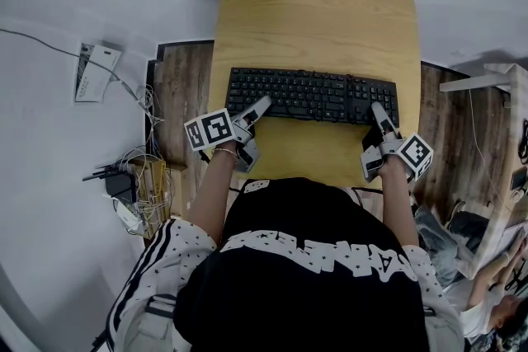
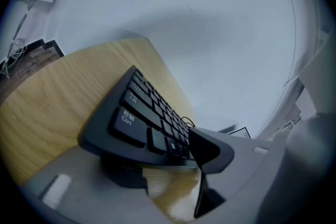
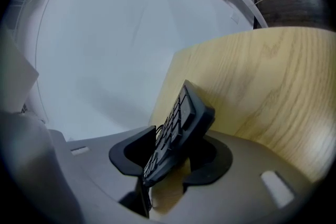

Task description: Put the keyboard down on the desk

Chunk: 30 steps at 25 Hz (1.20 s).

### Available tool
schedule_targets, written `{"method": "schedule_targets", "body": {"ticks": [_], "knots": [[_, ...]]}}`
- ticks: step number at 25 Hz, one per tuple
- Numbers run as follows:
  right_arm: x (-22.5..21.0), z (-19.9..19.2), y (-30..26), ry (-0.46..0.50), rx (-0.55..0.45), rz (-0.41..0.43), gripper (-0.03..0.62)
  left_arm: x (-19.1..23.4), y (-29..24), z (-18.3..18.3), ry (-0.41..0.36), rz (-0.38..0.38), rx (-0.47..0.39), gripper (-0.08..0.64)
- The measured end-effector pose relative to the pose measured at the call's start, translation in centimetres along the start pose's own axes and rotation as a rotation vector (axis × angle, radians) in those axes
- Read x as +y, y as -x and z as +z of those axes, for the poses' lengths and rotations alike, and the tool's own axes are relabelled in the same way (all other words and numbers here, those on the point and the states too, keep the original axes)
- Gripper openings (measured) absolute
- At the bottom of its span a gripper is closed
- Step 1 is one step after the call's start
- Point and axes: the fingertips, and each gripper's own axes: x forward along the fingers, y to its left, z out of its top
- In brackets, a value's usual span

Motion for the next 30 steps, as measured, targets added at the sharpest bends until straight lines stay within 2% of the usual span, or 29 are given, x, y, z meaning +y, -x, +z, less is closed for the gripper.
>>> {"method": "schedule_targets", "body": {"ticks": [5, 8, 12, 21, 26, 30], "knots": [[1.0, -0.4, -0.6, 0.050, 0.027, 0.060, 0.181, 0.2, 0.2, -0.1, -0.003, 0.000, 0.011, 0.247], [0.4, -0.8, -0.3, 0.084, 0.050, -0.007, 0.188, 0.2, 0.2, -0.2, -0.006, 0.002, 0.016, 0.251], [0.9, -1.0, -0.9, 0.128, 0.082, 0.069, 0.200, 0.1, 0.1, -0.6, -0.015, -0.001, 0.040, 0.257], [1.0, -2.0, -0.9, 0.225, 0.177, 0.087, 0.237, 0.1, 0.2, -0.9, -0.026, -0.006, 0.072, 0.264], [0.7, -2.5, -0.7, 0.259, 0.222, 0.031, 0.248, 0.2, 0.2, -1.1, -0.023, 0.003, 0.086, 0.268], [0.7, -2.6, -0.9, 0.304, 0.246, 0.065, 0.259, 0.1, 0.2, -1.3, -0.031, 0.002, 0.098, 0.273]]}}
